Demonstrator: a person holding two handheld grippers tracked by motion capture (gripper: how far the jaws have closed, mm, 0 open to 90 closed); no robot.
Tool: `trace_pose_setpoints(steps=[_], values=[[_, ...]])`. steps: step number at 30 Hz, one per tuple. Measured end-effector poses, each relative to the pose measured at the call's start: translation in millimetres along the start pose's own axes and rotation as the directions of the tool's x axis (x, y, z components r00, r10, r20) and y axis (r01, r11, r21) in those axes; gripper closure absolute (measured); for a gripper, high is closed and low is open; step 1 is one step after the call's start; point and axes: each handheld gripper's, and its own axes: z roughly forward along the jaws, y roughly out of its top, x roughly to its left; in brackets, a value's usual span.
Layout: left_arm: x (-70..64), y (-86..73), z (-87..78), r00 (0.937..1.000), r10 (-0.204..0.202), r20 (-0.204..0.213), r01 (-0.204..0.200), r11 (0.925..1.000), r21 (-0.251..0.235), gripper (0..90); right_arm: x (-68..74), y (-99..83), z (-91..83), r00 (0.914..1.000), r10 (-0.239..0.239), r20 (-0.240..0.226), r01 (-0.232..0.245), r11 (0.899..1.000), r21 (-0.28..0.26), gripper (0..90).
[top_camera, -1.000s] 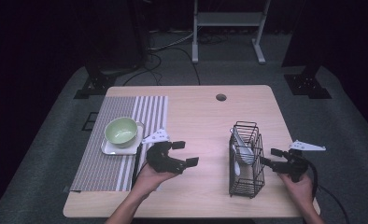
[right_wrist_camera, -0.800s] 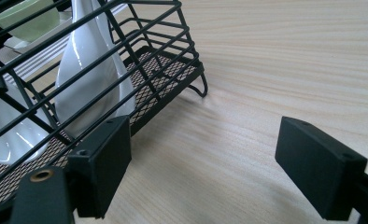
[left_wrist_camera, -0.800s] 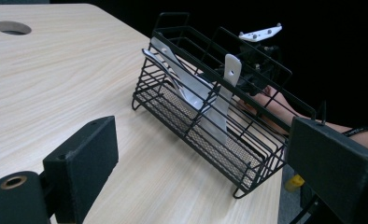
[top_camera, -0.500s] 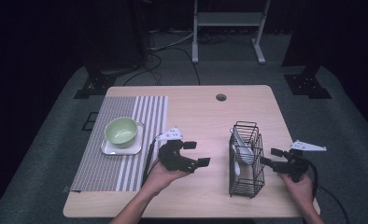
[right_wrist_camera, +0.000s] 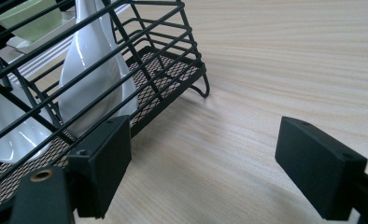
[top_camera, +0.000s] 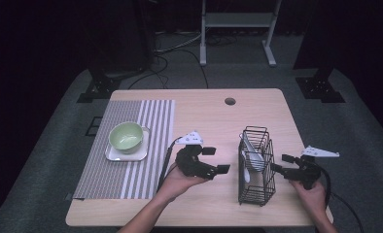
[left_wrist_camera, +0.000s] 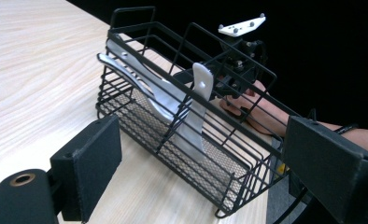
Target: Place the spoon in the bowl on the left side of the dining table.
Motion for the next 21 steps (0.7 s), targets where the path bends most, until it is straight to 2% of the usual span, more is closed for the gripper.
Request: trace_pose_setpoints(steps=[21], values=[[-8.8,14.3,29.1,0.9995,-0.004,0.032,0.003,0.9996,0.027,13.1,-1.1,0.0,-0.8,0.9999,0.006,-0.01,-0.006,1.0,-0.007,17.5]])
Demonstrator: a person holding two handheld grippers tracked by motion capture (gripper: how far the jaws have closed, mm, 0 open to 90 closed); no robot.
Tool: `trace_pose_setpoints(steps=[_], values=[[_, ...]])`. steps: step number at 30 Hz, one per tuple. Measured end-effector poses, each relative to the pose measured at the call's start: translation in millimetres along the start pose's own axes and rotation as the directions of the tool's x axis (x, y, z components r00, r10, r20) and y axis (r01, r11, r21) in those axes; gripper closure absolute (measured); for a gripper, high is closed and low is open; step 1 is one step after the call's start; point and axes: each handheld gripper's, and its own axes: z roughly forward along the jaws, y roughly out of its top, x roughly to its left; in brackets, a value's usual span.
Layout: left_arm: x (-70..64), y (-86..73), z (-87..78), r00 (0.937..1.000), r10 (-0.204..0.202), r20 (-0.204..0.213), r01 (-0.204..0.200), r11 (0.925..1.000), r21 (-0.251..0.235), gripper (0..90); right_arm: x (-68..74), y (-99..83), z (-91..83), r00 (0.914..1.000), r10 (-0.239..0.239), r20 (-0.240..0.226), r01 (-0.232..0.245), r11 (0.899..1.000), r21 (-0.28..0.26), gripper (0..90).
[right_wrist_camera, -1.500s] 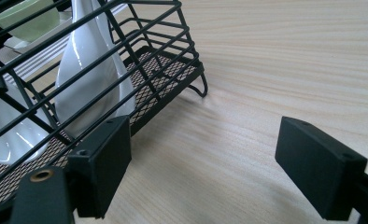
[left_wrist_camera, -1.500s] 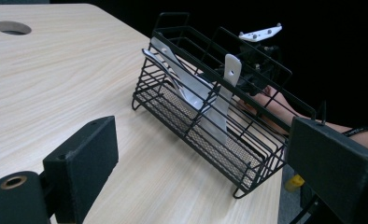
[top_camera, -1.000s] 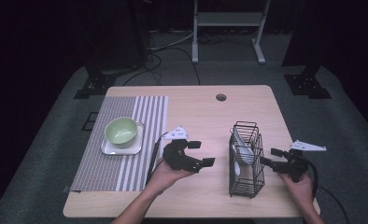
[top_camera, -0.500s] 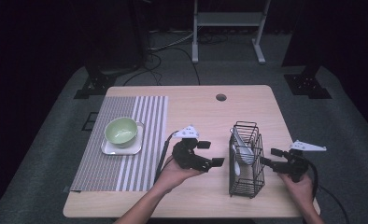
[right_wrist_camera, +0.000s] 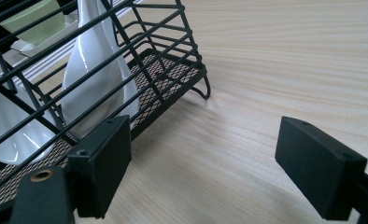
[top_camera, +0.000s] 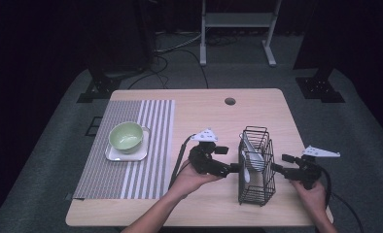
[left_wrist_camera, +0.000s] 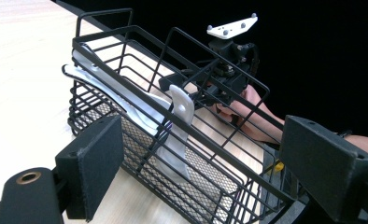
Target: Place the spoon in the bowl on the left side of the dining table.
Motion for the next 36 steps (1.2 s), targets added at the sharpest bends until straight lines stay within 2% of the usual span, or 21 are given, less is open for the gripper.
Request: trace_pose_setpoints(steps=[13,15,22,28,32,36], values=[[2.0,5.2,13.9,0.9999,-0.012,-0.011,0.012,0.9998,0.015,16.3,-0.8,0.0,-0.6,1.0,0.005,-0.004,-0.005,1.0,-0.004,17.5],[3.0,5.3,15.7,0.9999,-0.015,-0.008,0.015,0.9998,0.017,20.5,-0.9,0.0,-0.6,1.0,0.004,-0.004,-0.004,1.0,-0.005,17.5],[5.5,5.3,21.5,0.9995,-0.026,-0.016,0.026,0.9994,0.024,25.9,-1.3,0.0,-1.3,0.9999,0.01,-0.006,-0.01,1.0,-0.01,17.5],[5.9,6.8,25.5,0.9995,-0.02,-0.023,0.02,0.9995,0.025,35.3,-1.6,0.0,-1.7,0.9999,0.011,-0.01,-0.011,1.0,-0.015,17.5],[4.2,8.4,27.4,0.9988,-0.006,-0.049,0.007,0.9997,0.022,42.0,-2.0,0.0,-2.2,0.9998,0.014,-0.013,-0.014,1.0,-0.018,17.4],[3.7,8.2,29.6,0.9986,0.005,-0.053,-0.004,0.9996,0.029,47.5,-2.0,0.0,-2.1,0.9998,0.015,-0.014,-0.015,1.0,-0.017,17.5]])
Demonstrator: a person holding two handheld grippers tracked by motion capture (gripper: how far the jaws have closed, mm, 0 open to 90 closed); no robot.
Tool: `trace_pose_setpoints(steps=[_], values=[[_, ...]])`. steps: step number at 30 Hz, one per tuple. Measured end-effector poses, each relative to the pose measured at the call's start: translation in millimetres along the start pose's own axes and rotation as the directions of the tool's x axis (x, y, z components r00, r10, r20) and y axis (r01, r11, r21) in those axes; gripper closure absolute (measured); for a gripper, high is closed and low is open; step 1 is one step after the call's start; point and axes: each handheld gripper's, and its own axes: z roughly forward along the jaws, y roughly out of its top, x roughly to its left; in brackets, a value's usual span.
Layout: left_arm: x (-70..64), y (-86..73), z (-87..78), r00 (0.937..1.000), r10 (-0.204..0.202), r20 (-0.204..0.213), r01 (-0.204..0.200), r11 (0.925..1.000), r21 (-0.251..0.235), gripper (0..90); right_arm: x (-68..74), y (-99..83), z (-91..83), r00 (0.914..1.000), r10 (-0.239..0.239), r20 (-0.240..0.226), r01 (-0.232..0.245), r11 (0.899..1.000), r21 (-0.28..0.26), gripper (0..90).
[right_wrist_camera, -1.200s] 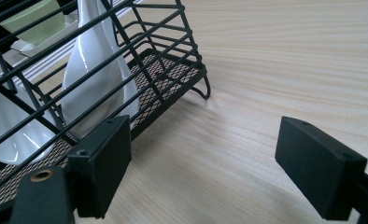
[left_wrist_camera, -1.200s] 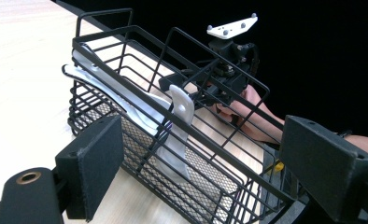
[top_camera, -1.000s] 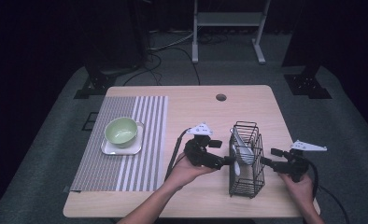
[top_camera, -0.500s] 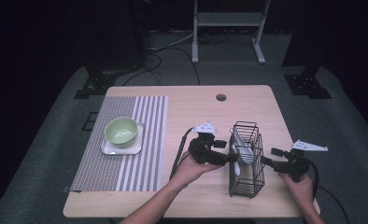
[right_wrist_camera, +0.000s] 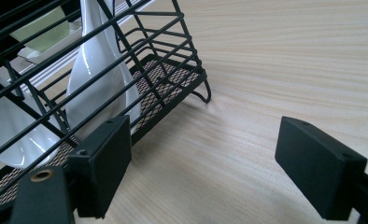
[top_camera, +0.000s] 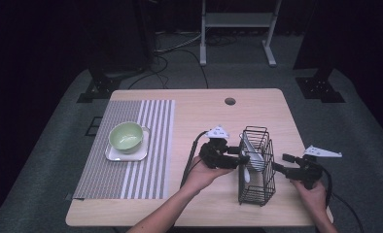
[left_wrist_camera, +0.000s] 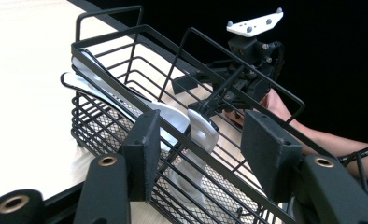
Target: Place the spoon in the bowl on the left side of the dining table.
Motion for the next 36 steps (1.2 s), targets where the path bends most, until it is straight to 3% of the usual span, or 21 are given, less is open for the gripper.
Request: trace_pose_setpoints(steps=[19,26,31,36], values=[[-4.8,0.4,2.1,0.9993,0.027,-0.024,-0.027,0.9996,-0.006,74.7,-0.1,0.0,-0.6,1.0,0.004,-0.004,-0.004,1.0,-0.006,17.5],[-4.4,0.4,-0.1,0.9998,-0.004,0.022,0.005,0.9998,-0.021,83.7,-0.5,0.0,-0.7,1.0,0.006,-0.004,-0.007,1.0,-0.01,17.5],[-6.2,0.3,0.2,0.9996,-0.001,0.03,0.002,0.9996,-0.029,84.9,-0.5,0.0,-0.8,1.0,0.007,-0.004,-0.007,1.0,-0.01,17.4],[-5.5,0.6,-1.6,0.9977,-0.027,0.062,0.03,0.9982,-0.052,85.1,-0.5,0.0,-0.9,1.0,0.008,-0.004,-0.008,1.0,-0.011,17.5]])
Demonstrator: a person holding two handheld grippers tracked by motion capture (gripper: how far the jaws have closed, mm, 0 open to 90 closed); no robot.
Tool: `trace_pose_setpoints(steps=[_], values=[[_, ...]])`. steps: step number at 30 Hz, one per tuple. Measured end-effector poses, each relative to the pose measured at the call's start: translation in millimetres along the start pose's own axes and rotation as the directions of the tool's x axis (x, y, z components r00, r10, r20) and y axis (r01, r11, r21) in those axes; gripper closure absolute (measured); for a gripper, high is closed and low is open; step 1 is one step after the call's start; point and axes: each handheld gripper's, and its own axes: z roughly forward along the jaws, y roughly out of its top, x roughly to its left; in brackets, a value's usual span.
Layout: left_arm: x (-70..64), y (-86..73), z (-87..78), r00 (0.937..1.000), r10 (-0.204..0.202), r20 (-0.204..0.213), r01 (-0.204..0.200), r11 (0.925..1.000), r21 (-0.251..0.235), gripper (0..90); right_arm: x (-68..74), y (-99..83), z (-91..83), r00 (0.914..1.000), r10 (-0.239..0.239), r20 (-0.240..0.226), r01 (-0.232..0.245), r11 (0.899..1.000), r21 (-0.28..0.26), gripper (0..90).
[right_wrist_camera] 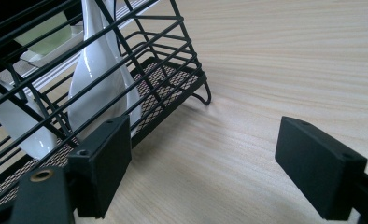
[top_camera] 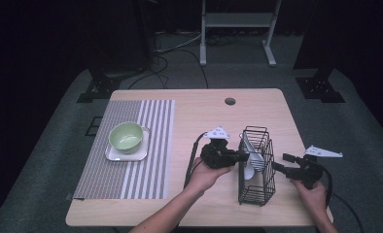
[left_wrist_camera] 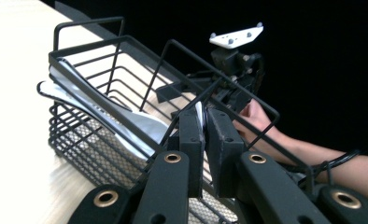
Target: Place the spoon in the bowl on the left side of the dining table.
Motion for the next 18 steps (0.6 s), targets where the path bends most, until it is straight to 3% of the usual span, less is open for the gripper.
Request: trace_pose_setpoints(steps=[18], values=[[-14.6,20.4,-21.5,0.9986,0.019,0.048,-0.016,0.9986,-0.049,85.1,0.3,0.0,0.8,1.0,-0.004,0.003,0.004,1.0,0.009,17.5]])
